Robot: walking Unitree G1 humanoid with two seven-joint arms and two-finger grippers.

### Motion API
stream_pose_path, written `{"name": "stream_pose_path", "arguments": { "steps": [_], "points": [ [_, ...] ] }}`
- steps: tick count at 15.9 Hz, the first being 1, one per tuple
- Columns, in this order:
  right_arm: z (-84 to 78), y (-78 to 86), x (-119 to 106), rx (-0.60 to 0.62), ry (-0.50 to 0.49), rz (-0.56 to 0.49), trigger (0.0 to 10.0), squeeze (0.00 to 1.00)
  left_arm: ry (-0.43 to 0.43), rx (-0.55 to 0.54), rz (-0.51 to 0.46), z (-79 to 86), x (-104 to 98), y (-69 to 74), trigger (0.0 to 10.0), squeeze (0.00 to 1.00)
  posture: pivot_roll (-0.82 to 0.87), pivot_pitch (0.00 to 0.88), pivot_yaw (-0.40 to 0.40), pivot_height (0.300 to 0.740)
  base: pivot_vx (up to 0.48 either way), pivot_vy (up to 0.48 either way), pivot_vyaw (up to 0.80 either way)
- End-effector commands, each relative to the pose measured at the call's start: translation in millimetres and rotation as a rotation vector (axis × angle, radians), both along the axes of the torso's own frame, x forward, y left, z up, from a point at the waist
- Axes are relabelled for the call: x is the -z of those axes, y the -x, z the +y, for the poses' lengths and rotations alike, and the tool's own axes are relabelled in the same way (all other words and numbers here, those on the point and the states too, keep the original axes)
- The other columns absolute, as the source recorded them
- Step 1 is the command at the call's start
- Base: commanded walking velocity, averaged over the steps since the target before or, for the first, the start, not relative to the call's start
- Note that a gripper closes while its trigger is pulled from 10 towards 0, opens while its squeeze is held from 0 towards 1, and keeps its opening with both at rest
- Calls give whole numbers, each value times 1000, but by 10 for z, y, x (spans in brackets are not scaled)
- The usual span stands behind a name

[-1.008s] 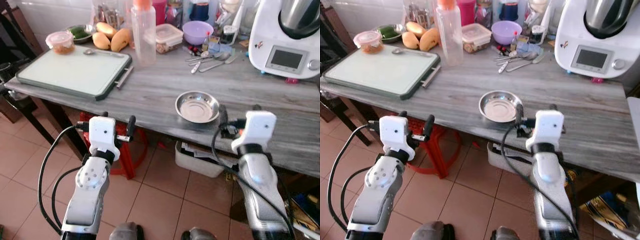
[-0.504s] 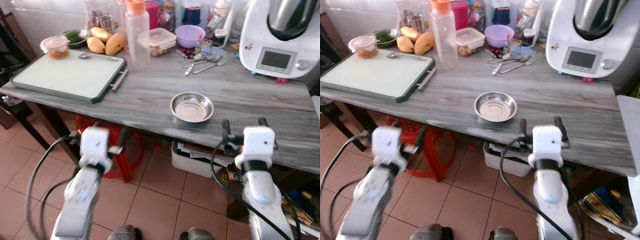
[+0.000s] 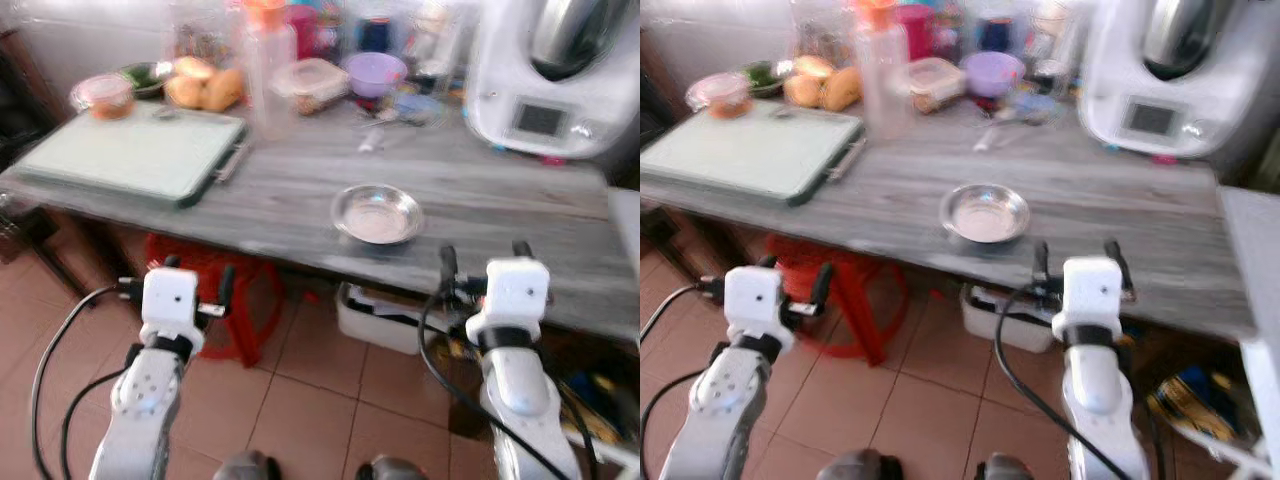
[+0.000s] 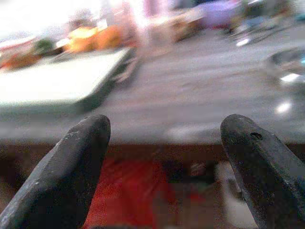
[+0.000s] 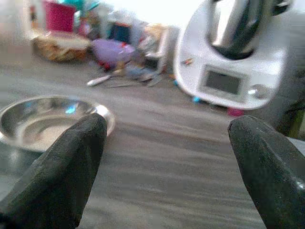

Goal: Setting the table

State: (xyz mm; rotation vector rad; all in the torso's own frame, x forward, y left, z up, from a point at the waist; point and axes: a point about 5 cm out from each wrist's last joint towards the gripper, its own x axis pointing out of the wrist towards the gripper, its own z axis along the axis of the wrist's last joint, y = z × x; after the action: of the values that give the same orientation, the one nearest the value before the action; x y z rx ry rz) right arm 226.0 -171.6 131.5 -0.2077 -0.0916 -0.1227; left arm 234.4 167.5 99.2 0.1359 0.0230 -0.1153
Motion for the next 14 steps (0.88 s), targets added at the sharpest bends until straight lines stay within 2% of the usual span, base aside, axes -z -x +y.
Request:
{"name": "stream_pose_path", "arguments": {
  "steps": [1,5,12,13,14],
  "points": [
    [-26,4,-6,4,2,6,10000,0,-4,28,-19,-41,-39,-39,10000,0,-9,0,16,740,0,0,-800],
    [-49,-18,-10,-4,1,6,10000,0,1,32,-20,-44,-48,-56,10000,0,-8,0,11,740,0,0,-800],
    [10,-53,-21,-49,3,1,10000,0,-7,30,-30,-46,-74,-79,10000,0,-3,0,10,740,0,0,0],
    [13,-53,-19,-51,2,2,10000,0,6,22,-25,-45,-67,-76,10000,0,-2,0,10,740,0,0,0],
    [16,-53,-17,-53,0,4,10000,0,-16,-11,-28,-31,-64,-83,10000,0,-1,0,10,740,0,0,0]
  ]
}}
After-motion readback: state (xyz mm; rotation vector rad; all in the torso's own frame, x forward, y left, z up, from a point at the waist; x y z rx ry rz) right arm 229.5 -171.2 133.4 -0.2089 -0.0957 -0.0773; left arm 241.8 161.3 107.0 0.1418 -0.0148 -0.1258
